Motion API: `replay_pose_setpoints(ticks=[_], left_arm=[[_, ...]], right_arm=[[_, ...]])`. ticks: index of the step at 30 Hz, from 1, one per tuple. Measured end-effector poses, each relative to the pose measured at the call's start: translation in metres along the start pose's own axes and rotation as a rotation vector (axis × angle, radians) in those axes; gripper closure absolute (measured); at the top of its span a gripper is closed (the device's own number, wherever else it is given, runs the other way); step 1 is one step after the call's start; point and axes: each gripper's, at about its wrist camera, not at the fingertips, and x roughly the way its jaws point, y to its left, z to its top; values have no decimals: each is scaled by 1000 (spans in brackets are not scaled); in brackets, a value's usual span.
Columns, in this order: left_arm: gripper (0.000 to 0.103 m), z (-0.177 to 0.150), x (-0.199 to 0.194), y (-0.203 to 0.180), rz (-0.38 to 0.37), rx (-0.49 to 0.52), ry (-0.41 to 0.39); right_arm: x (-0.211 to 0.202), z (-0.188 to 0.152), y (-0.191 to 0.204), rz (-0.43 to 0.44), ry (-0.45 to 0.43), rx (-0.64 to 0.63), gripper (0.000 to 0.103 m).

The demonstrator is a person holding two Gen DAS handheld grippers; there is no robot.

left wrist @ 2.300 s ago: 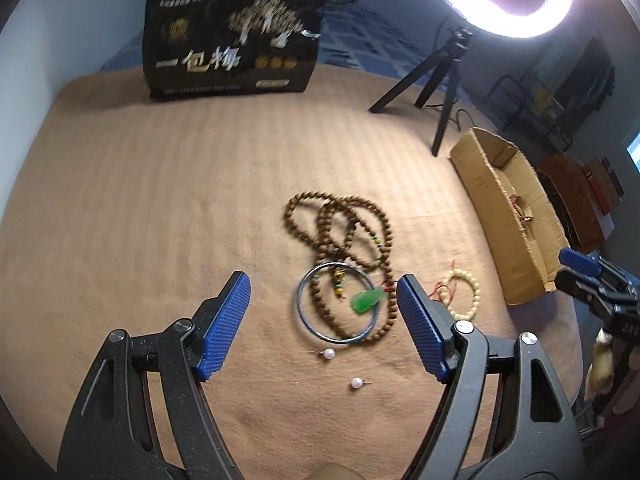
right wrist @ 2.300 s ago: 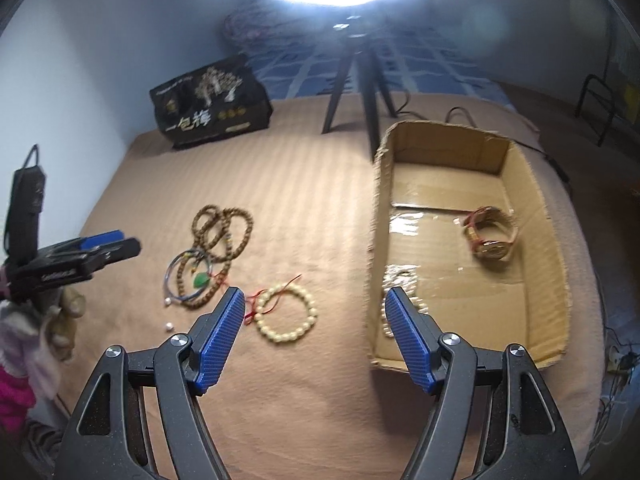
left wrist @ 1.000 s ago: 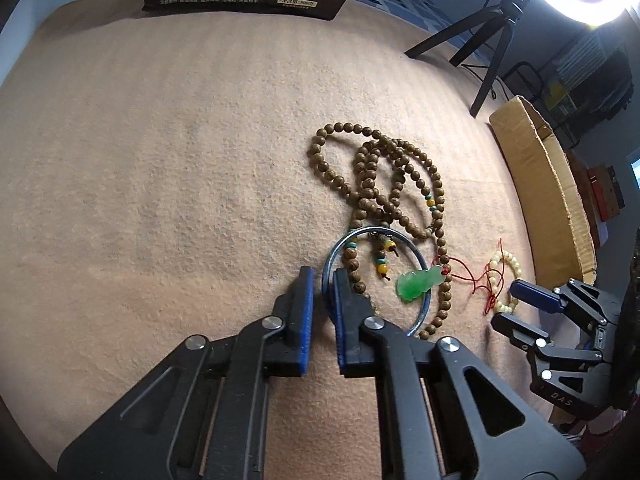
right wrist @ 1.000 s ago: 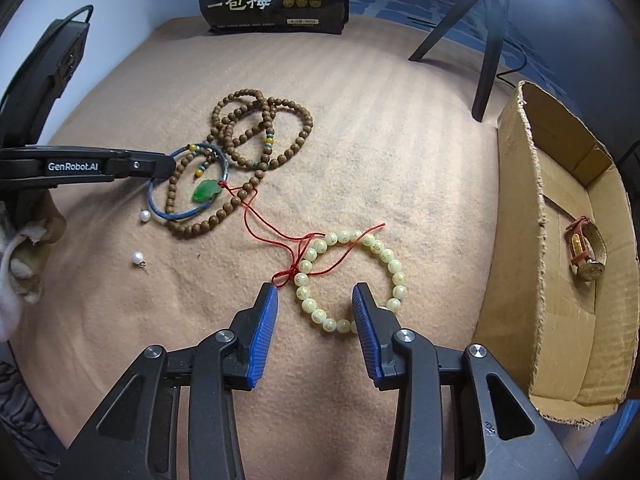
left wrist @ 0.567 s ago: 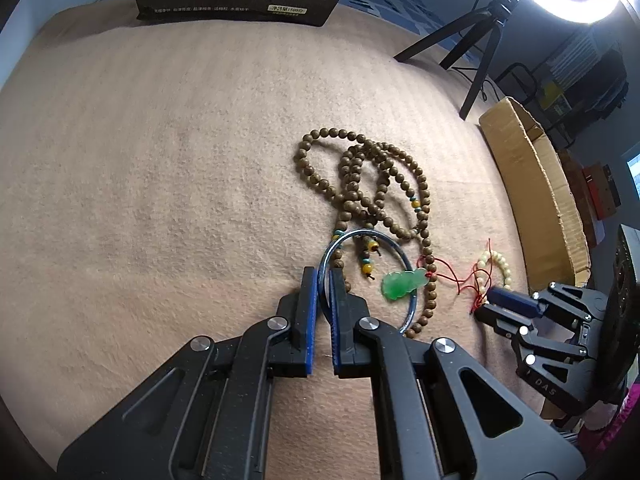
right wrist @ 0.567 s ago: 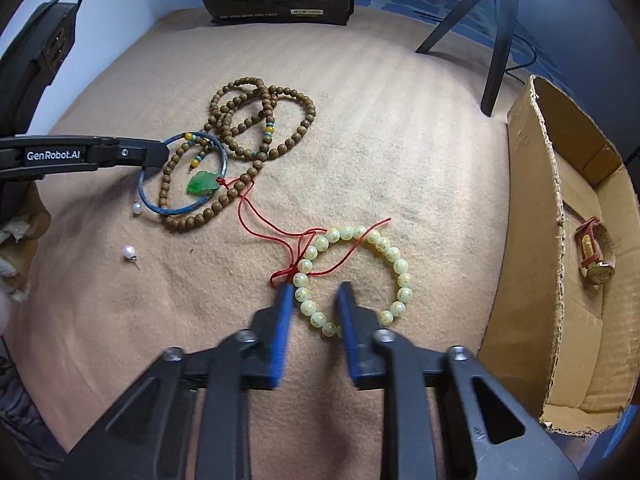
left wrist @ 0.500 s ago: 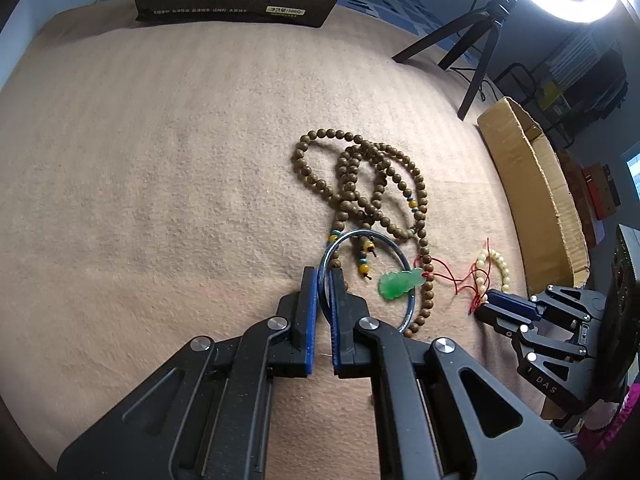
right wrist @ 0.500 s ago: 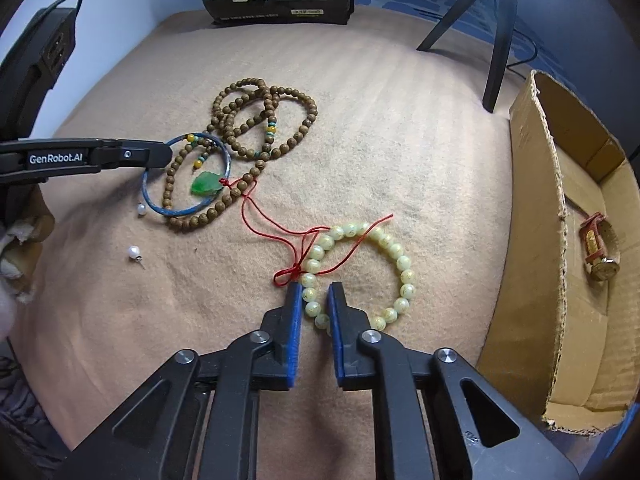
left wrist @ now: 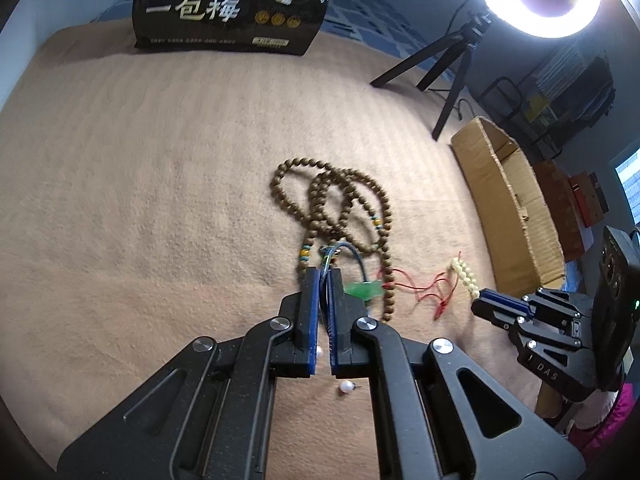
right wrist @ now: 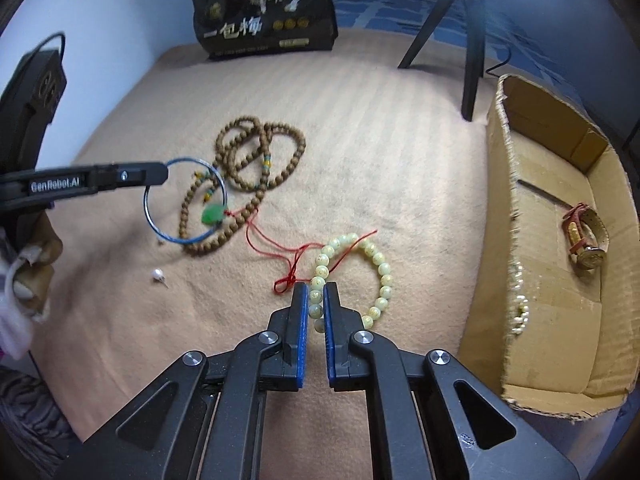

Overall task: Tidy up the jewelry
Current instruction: 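Carry the bracelet in the right tool while the left tool carries the bangle to the box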

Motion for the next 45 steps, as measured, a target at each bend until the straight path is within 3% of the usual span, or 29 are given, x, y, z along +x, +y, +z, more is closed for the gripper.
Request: replay_pose_setpoints(ticks=[12,29,45], left_arm=[[102,3,-36,-25,-32,26,-82],[102,-1,-70,-59,-125,55,-140],[102,2,-107,-88,-205,80,-225]], right_arm=[[-34,5,-4,26,-92,50,97],[-69,9,-5,41,-179,72,97],[-89,7,-9,40,-228,88,97]])
